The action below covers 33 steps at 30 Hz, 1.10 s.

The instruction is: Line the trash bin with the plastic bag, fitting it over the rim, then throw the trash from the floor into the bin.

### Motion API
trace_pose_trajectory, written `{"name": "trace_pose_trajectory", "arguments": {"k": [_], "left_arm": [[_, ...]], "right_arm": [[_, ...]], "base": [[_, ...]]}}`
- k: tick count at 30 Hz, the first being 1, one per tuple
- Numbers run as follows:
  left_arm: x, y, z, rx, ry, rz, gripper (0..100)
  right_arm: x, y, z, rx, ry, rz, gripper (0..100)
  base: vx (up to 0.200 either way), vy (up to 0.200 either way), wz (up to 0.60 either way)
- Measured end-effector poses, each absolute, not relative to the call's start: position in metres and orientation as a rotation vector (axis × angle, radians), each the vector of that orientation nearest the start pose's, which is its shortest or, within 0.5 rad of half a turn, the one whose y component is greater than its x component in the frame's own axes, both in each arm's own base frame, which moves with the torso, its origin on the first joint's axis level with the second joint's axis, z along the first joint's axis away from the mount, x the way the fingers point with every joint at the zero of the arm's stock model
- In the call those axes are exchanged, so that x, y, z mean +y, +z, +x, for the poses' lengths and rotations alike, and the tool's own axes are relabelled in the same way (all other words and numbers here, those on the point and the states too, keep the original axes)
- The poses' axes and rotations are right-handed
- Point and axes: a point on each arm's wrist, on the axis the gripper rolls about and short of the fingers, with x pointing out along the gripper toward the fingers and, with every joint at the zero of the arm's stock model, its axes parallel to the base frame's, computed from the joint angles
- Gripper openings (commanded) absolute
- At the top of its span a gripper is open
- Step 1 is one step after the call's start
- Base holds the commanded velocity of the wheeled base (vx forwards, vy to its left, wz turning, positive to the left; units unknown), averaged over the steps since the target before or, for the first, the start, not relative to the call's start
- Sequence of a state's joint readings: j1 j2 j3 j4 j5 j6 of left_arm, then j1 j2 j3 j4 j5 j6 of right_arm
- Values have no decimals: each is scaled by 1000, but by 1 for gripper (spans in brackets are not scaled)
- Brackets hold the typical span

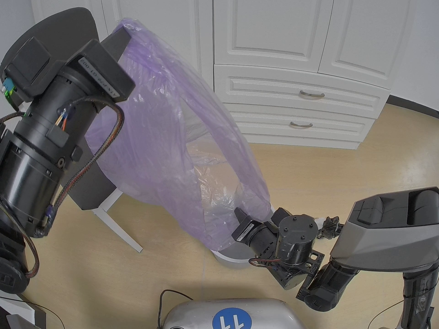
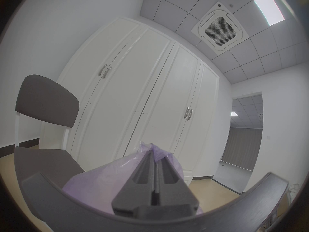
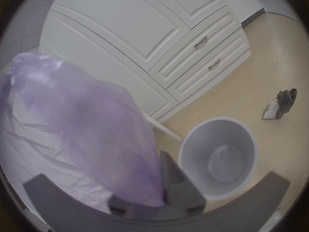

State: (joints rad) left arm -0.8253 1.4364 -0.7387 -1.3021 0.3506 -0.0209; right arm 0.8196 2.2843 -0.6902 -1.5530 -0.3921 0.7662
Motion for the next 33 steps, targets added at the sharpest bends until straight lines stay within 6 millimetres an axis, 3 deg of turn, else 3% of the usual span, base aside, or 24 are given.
{"name": "trace_pose_trajectory", "arguments": {"k": [9, 20, 33], "left_arm": [[-161, 296, 159, -482, -464, -341, 0], [-160, 282, 160, -439, -467, -301, 0], [-167, 248, 178, -329, -463, -210, 0]], "right_arm": [[253, 53, 264, 167, 368, 713, 0], [222, 92, 262, 62, 354, 596, 0], [193, 118, 254, -12, 347, 460, 0]], "base": [[0, 0, 0], [0, 0, 0], [0, 0, 0]]}}
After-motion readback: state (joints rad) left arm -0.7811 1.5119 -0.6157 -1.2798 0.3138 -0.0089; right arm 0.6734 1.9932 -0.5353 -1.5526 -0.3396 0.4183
